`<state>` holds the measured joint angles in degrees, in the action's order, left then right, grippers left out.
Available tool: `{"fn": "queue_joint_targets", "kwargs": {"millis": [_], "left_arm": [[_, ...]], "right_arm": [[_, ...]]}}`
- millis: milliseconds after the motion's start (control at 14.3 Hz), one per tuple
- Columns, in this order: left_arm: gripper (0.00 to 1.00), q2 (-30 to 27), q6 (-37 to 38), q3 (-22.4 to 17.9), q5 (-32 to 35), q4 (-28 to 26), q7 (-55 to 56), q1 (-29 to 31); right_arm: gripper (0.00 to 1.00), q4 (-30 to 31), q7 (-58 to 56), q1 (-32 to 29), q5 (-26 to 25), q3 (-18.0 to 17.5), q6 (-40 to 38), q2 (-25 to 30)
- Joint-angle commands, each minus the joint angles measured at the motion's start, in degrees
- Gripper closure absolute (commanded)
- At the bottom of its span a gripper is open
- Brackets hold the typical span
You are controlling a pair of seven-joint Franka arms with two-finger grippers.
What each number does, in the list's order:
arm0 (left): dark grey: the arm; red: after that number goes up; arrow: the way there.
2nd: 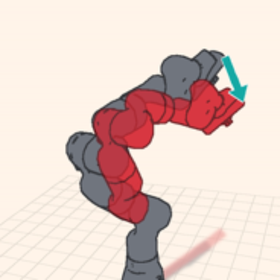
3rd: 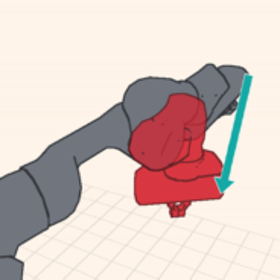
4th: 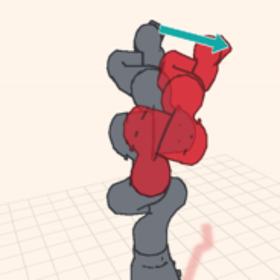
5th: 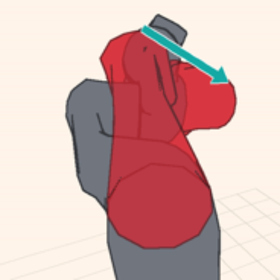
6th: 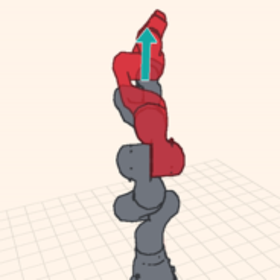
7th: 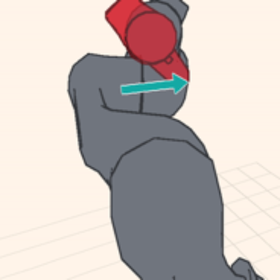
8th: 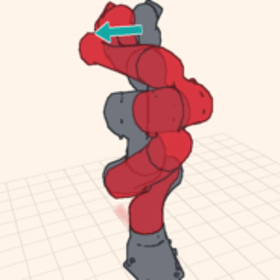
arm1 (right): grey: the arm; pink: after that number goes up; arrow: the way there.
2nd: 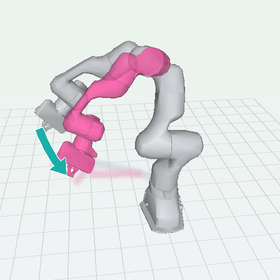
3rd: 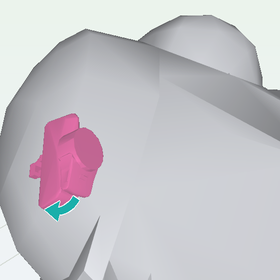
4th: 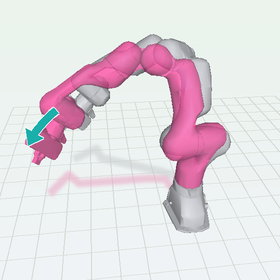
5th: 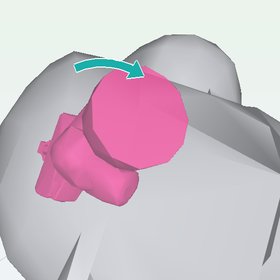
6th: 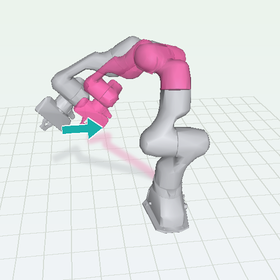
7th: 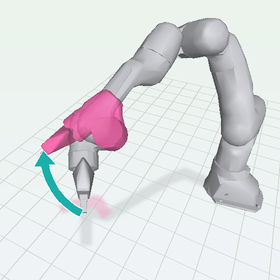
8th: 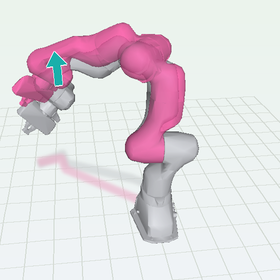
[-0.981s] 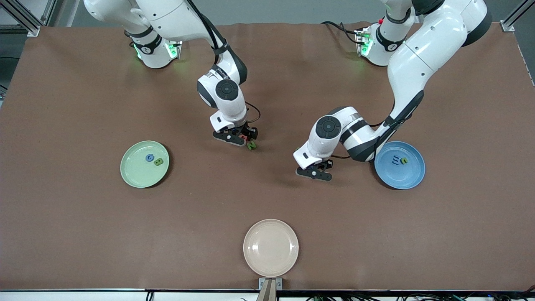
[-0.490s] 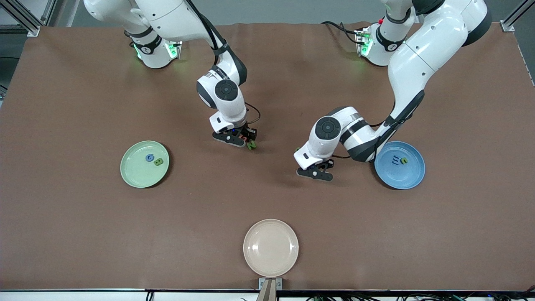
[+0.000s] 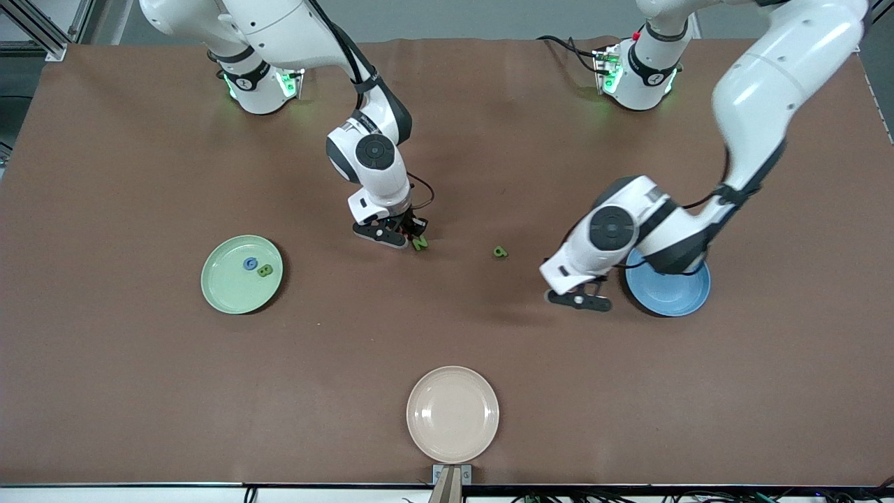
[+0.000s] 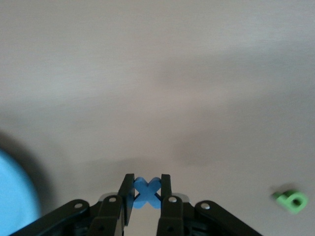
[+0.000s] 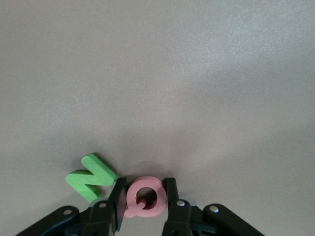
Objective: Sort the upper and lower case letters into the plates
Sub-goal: 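Carry and drop the x in the blue plate while the right drops Q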
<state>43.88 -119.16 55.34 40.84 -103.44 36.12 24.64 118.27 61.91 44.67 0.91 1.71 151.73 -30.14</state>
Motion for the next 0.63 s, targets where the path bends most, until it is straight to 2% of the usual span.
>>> {"fn": "queue_joint_targets", "kwargs": {"millis": [0, 140, 350, 560], "left_arm": [[0.92, -1.87, 0.25, 5.03, 3.78, -6.32, -2.71, 9.87], [0.92, -1.78, 0.25, 6.53, 8.44, -9.05, -4.64, 15.42], [0.92, -1.35, -0.63, 6.54, 13.9, -11.08, -7.72, 20.35], [0.92, -0.91, -3.09, 6.28, 16.63, -11.52, -11.15, 23.52]], "right_arm": [[1.0, 0.12, -0.38, -2.04, -0.73, -0.3, -1.07, -0.18], [1.0, 0.21, -4.14, -4.4, -0.73, -0.3, -5.72, 2.97], [1.0, 0.73, -13.45, -9.93, -0.73, -0.39, -13.2, 7.63], [1.0, 3.88, -29.77, -19.41, -0.64, -0.39, -14.97, 11.67]]}}
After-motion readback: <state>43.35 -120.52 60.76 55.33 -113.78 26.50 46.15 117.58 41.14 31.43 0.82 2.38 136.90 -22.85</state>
